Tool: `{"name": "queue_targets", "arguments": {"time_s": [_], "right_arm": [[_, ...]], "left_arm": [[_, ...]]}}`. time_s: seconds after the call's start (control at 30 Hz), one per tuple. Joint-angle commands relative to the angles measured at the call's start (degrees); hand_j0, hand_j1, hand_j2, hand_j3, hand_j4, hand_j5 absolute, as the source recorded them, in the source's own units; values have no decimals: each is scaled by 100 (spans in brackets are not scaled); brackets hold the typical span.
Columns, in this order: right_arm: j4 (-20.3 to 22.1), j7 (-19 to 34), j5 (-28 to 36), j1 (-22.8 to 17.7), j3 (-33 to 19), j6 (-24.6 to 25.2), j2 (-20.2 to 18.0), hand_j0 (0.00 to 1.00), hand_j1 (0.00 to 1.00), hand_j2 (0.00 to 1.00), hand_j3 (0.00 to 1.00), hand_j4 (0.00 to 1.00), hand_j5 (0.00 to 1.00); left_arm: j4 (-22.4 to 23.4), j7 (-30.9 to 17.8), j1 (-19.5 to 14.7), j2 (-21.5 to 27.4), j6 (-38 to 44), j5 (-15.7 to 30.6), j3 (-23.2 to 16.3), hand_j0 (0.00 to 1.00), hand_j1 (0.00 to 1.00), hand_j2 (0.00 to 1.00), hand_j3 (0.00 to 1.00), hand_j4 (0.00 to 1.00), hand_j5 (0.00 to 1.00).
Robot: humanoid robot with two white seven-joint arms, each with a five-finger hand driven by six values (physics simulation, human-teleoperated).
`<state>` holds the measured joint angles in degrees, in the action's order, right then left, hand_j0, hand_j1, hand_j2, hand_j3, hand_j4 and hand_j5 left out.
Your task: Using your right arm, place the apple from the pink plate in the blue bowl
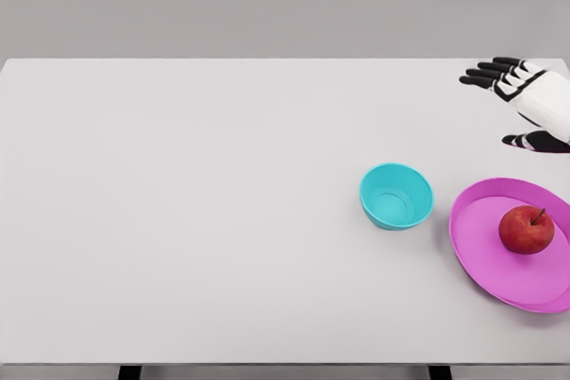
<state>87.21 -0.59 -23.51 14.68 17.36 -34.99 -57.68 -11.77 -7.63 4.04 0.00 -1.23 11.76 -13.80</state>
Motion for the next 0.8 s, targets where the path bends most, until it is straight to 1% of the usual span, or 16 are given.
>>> {"name": "queue_targets", "arguments": {"time_s": [0.0,0.07,0.1,0.13,0.17,0.2,0.27,0.3,0.33,0.37,0.4,0.5,0.53,0.6,0.77], "right_arm": [[15,-3,39,0,-13,-1,-24,100,100,100,100,100,100],[68,-47,57,-18,-75,-1,-85,100,100,100,100,100,100],[85,-47,57,-35,-75,-1,-296,100,100,100,100,100,100],[173,-38,48,-114,-58,-1,-656,100,100,100,100,100,100],[200,6,48,-246,-84,-1,-841,100,100,100,100,100,100],[191,382,48,-255,-136,-1,-1017,100,100,100,100,100,100],[173,1710,197,-290,-672,-1,-1043,100,100,100,100,100,100],[191,2613,495,-290,-734,-1,-1043,100,100,100,100,100,100],[191,3117,707,-290,-734,-1,-1043,100,100,100,100,100,100],[217,3407,760,-290,-734,-1,-1052,100,100,100,100,100,100],[244,3559,769,-325,-734,-1,-1052,100,100,100,100,100,100],[349,3559,778,-483,-734,-1,-1105,100,100,100,100,100,100],[463,3559,778,-597,-734,-1,-1140,100,100,100,100,100,100],[604,3559,778,-650,-734,-1,-1175,100,100,100,100,100,100],[630,3559,769,-914,-726,-1,-1166,100,100,100,100,100,100]], "left_arm": [[-1,-2,9,0,0,2,0,100,100,100,100,100,100],[-1,-2,9,0,0,2,0,100,100,100,100,100,100],[-1,-2,9,0,0,2,0,100,100,100,100,100,100],[-1,-2,9,0,0,2,0,100,100,100,100,100,100],[-1,7,9,0,0,2,0,100,100,100,100,100,100],[-1,7,9,0,0,2,0,100,100,100,100,100,100],[-1,7,9,0,0,2,0,100,100,100,100,100,100],[-1,-2,9,0,0,2,0,100,100,100,100,100,100],[-1,7,9,0,0,2,0,100,100,100,100,100,100],[-1,-2,9,0,0,2,0,100,100,100,100,100,100],[-1,-2,9,0,0,2,0,100,100,100,100,100,100],[-1,-2,9,0,0,2,0,100,100,100,100,100,100],[-1,7,9,0,0,2,0,100,100,100,100,100,100],[-1,-2,9,0,0,2,0,100,100,100,100,100,100],[-1,-2,9,0,0,2,0,100,100,100,100,100,100]]}}
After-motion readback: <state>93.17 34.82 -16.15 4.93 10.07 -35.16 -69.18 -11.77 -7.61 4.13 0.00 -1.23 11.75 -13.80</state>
